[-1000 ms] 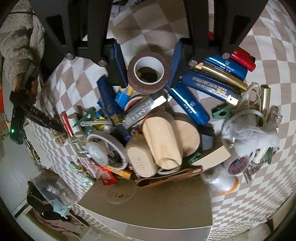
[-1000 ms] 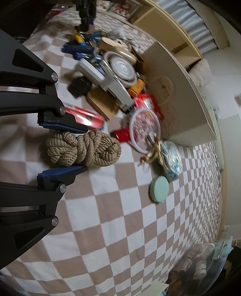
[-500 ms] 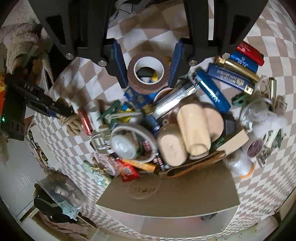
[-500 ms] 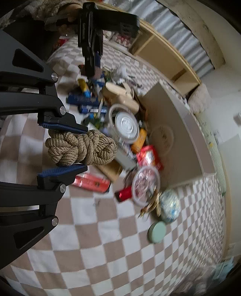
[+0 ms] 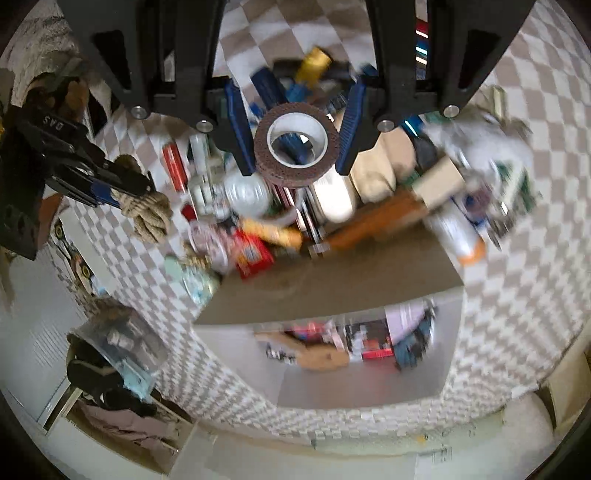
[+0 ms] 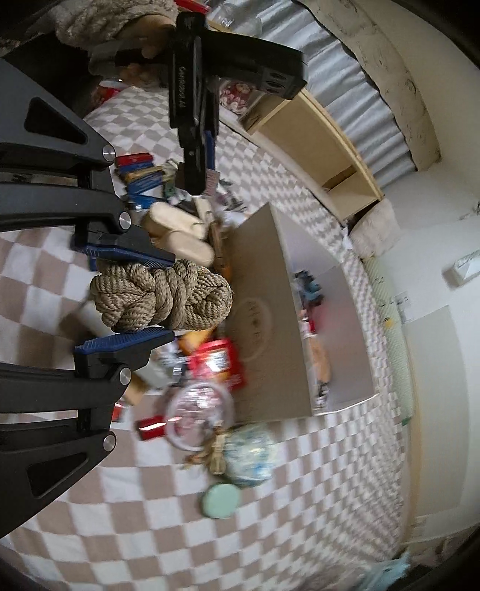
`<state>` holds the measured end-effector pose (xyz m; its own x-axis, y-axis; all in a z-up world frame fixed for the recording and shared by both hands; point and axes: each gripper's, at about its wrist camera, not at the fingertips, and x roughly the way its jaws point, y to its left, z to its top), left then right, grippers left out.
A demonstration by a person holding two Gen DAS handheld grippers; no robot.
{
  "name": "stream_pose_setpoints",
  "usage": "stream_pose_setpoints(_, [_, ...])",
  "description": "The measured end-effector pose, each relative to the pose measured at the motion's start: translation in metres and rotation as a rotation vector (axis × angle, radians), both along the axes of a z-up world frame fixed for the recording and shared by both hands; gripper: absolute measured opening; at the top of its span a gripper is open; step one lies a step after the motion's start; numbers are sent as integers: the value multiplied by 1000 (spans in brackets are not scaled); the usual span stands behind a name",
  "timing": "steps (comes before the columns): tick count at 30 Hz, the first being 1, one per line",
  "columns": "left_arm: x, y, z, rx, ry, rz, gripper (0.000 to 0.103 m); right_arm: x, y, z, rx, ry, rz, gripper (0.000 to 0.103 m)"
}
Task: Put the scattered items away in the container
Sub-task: 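Lift the tape roll and jute rope and carry both over the white box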
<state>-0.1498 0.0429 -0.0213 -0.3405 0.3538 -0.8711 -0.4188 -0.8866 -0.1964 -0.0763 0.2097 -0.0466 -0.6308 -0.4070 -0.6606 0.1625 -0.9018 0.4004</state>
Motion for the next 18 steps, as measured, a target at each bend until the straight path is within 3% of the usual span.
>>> stream_pose_setpoints(8, [-42,11,53,15,137,10,44,-38,6,38,10,67,1,35])
stream_pose_setpoints(18, [-80,21,98,40,241,35,44,-83,13,86,71,150,-7,35])
